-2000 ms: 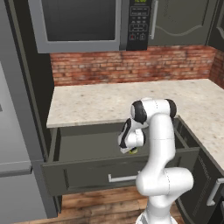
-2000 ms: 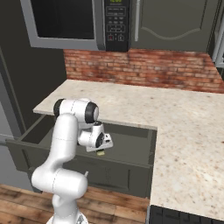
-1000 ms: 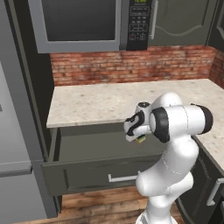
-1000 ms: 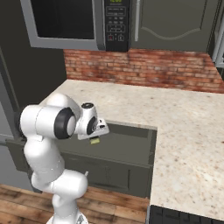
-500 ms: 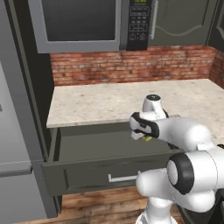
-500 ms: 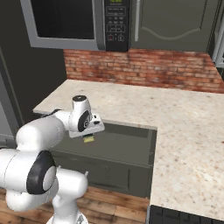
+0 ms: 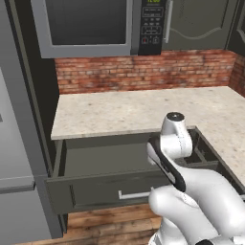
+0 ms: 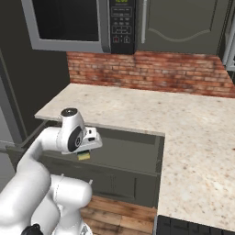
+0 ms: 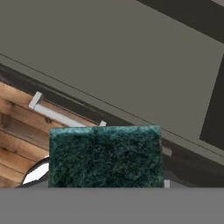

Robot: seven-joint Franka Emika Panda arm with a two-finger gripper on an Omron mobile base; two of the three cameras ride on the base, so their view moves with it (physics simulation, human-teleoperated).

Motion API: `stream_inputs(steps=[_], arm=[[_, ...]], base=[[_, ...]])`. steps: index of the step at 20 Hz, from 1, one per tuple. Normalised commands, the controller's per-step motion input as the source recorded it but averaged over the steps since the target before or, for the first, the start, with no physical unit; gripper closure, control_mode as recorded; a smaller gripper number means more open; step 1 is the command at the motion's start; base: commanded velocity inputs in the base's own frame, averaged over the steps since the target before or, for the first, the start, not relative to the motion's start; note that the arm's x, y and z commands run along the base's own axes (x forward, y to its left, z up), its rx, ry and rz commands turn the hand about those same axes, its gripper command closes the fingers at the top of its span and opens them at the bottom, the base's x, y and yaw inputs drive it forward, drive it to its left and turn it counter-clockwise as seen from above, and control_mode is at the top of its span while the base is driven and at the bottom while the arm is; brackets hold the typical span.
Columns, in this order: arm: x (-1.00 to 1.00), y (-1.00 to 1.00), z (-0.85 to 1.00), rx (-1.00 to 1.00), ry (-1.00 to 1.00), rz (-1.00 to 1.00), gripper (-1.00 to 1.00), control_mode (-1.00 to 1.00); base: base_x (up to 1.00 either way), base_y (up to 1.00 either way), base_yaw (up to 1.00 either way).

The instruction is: Restock the sink supplies by placing the sponge and soap dispenser on the counter and next to the sink. Make sure the soap dispenser is upright.

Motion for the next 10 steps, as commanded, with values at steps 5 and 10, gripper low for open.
stream_inputs(steps=[5,10], arm=[[0.0,0.12,0.0,-0.09,0.01,0.01,1.0,-1.0],[-0.08,0.0,0.0,-0.01,0.0,-0.03,1.0,-1.0]], base=[[0.0,0.0,0.0],[0.0,0.0,0.0]])
